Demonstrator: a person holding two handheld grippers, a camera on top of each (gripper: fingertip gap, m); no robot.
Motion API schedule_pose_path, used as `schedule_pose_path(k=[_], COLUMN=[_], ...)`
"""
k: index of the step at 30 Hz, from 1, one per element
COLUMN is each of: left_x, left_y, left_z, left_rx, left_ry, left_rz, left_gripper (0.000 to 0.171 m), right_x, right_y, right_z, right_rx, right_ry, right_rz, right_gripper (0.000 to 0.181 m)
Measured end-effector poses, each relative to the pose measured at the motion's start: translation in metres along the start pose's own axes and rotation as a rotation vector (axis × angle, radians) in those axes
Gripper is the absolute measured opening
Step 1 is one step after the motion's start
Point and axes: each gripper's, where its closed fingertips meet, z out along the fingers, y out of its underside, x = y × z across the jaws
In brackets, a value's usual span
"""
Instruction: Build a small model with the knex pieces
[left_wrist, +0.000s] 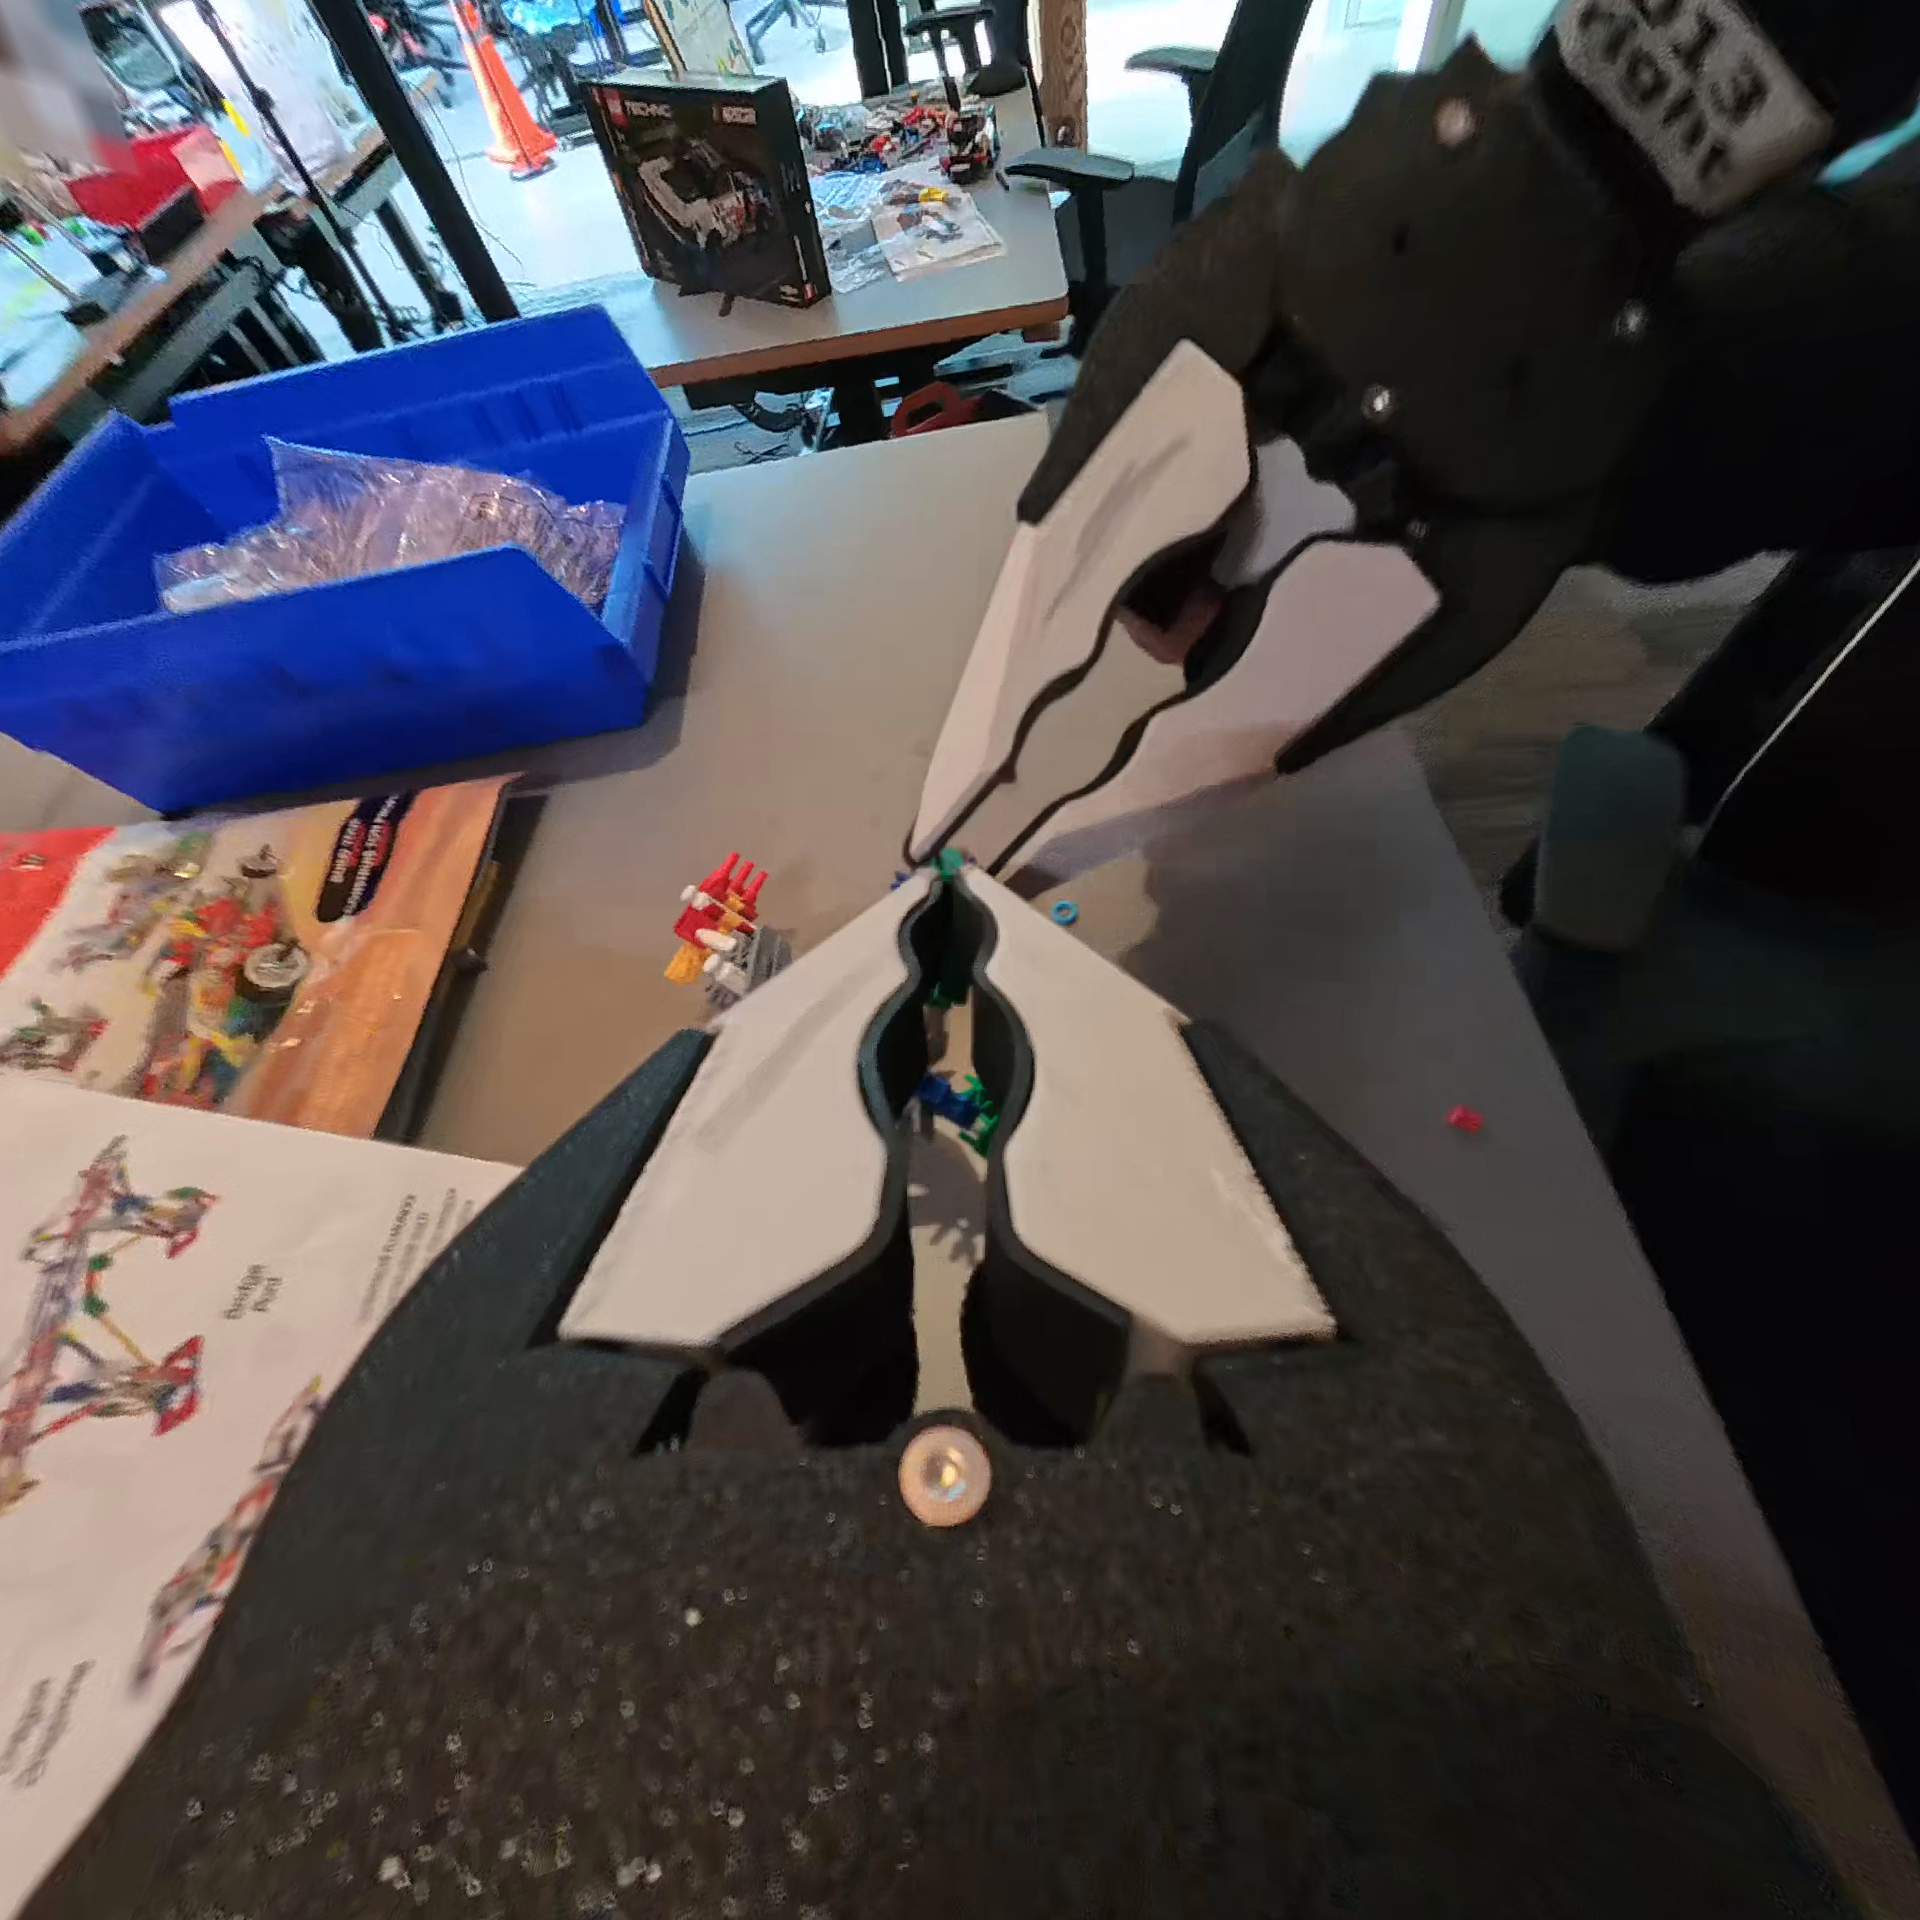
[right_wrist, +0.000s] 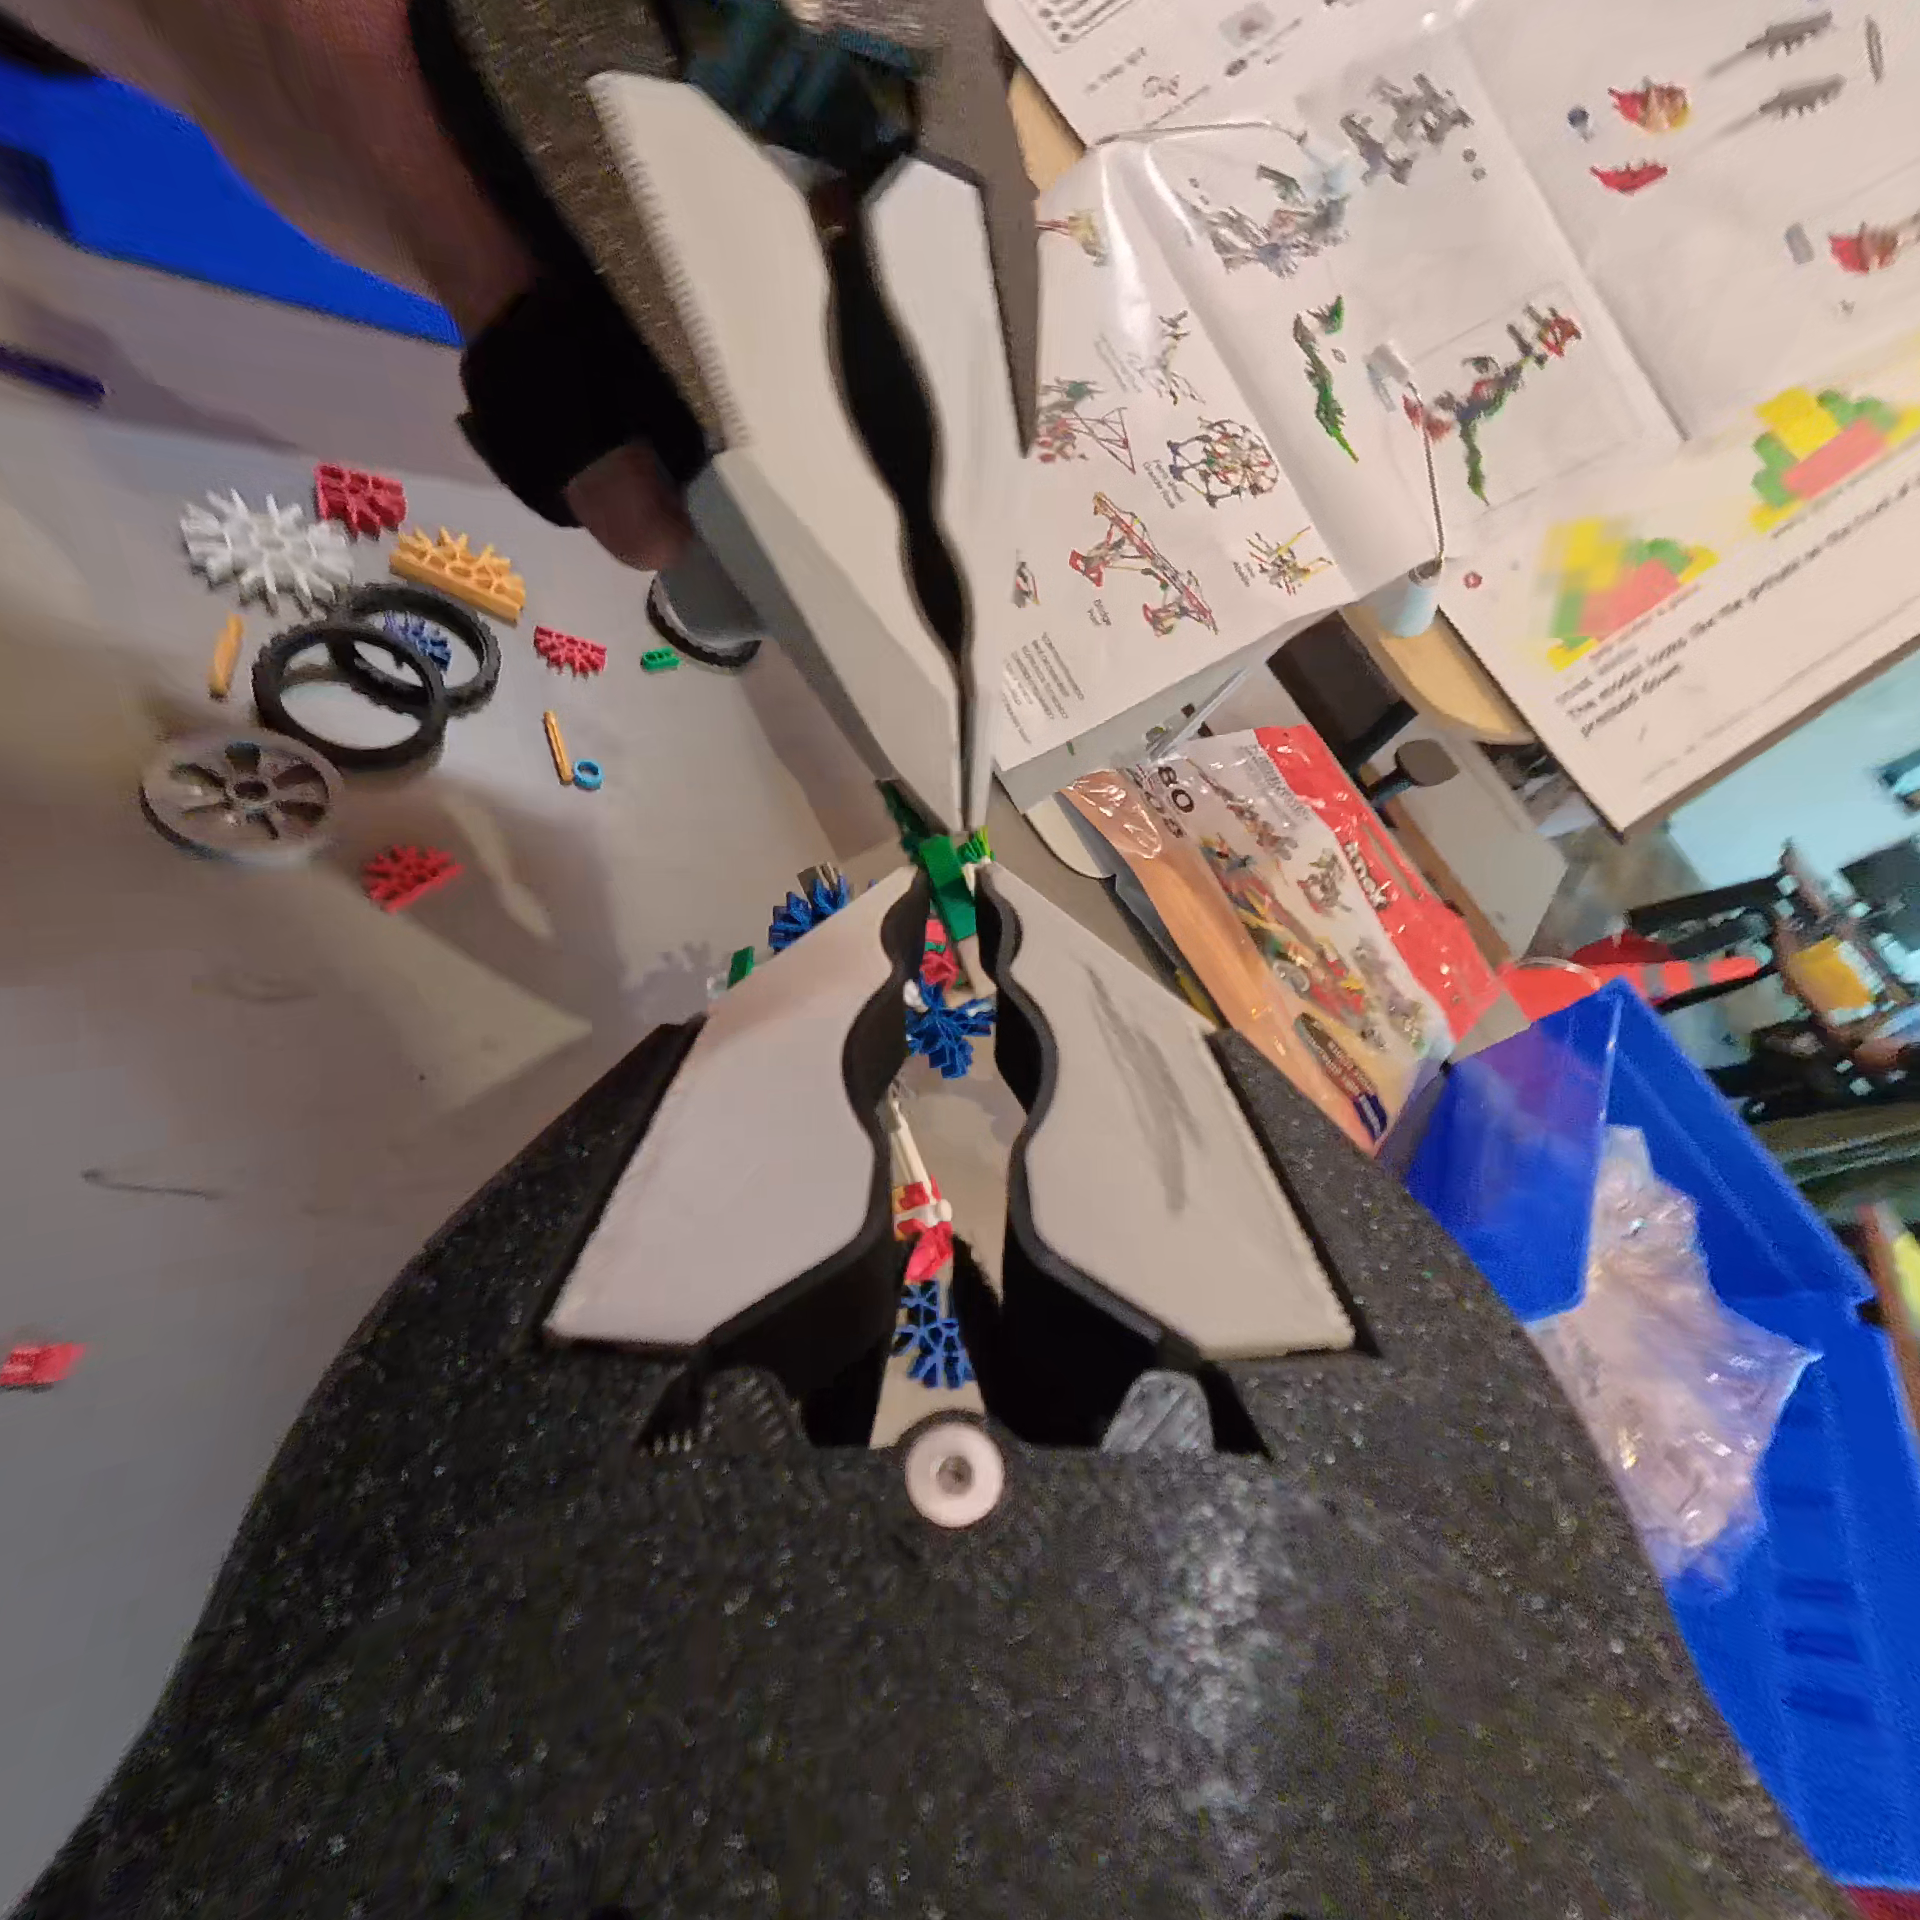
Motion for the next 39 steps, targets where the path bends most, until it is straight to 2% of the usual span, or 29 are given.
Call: schedule_pose_path(k=[3,6,10,12,15,18,21,24,30,32,33,39], left_x=[-0.001,0.002,0.002,0.002,0.006,0.022,0.049,0.074,0.096,0.096,0.095,0.101], left_y=[0.000,0.000,0.007,0.013,0.031,0.044,0.060,0.078,0.095,0.095,0.096,0.107], left_z=[-0.003,-0.004,-0.004,-0.007,-0.010,-0.010,-0.005,0.005,0.021,0.023,0.022,0.021], left_rx=[-0.021,-0.031,-0.039,-0.053,-0.108,-0.143,-0.198,-0.262,-0.303,-0.297,-0.299,-0.345], left_ry=[-0.041,-0.040,-0.022,-0.011,-0.001,0.041,0.126,0.192,0.232,0.227,0.217,0.223], left_rz=[0.127,0.196,0.153,0.099,0.038,-0.023,-0.083,-0.107,-0.111,-0.121,-0.128,-0.141], left_gripper=[0.000,0.000,0.000,0.000,0.000,0.003,0.009,0.014,0.015,0.015,0.016,0.023], right_x=[0.006,0.010,0.001,-0.008,-0.019,-0.050,-0.089,-0.114,-0.129,-0.133,-0.134,-0.133], right_y=[-0.003,-0.006,0.010,0.019,0.056,0.077,0.076,0.087,0.089,0.087,0.087,0.086], right_z=[-0.008,-0.017,-0.013,-0.016,-0.026,-0.040,-0.050,-0.050,-0.032,-0.031,-0.031,-0.029], right_rx=[0.028,0.087,0.012,-0.024,-0.132,-0.206,-0.239,-0.320,-0.324,-0.321,-0.311,-0.298], right_ry=[-0.009,-0.040,-0.057,-0.115,-0.121,-0.225,-0.361,-0.450,-0.526,-0.577,-0.591,-0.595], right_rz=[0.119,0.274,0.256,0.336,0.444,0.509,0.468,0.323,0.162,0.153,0.151,0.209], right_gripper=[0.010,0.000,0.000,0.000,0.000,0.002,0.024,0.041,0.032,0.014,0.011,0.010])
